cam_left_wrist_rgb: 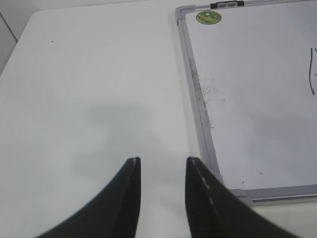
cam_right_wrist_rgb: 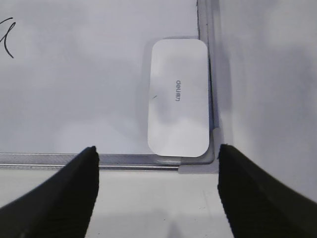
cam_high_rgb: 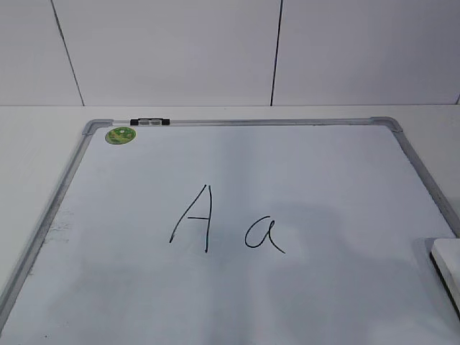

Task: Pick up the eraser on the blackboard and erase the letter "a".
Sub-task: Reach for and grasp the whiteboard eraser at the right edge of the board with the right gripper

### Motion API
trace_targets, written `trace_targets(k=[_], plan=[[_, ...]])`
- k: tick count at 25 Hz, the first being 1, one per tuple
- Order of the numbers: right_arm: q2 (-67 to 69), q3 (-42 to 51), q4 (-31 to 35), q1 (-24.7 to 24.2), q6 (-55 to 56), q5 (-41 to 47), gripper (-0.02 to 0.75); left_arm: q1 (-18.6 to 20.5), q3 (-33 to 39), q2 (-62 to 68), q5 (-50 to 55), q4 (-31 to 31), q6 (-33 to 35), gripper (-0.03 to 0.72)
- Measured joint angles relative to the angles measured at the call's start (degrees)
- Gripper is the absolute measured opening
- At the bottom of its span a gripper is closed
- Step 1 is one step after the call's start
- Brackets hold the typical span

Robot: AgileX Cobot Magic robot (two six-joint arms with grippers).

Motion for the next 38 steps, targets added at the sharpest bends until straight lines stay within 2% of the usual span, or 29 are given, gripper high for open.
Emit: trace_targets(k=[7, 19, 24, 30, 38], plan=[[12.05, -1.5, 4.25, 0.0, 0.0, -0.86, 0.592, 0.0, 0.0, 0.0, 0.0, 0.0, 0.0, 0.239], [30.4, -6.73, 4.52, 0.0, 0.0, -1.09, 0.592, 0.0, 0.0, 0.0, 0.0, 0.0, 0.0, 0.239], [35.93, -6.95, 3.95, 0.0, 0.0, -1.09, 0.594, 0.0, 0.0, 0.0, 0.0, 0.0, 0.0, 0.239], [36.53, -7.35, 0.88, 0.0, 0.0, -1.75, 0.673, 0.0, 0.0, 0.0, 0.0, 0.0, 0.0, 0.239], [39.21, -10.03, -3.02, 0.0, 2.82, -3.0, 0.678, 0.0, 0.0, 0.0, 0.0, 0.0, 0.0, 0.239]])
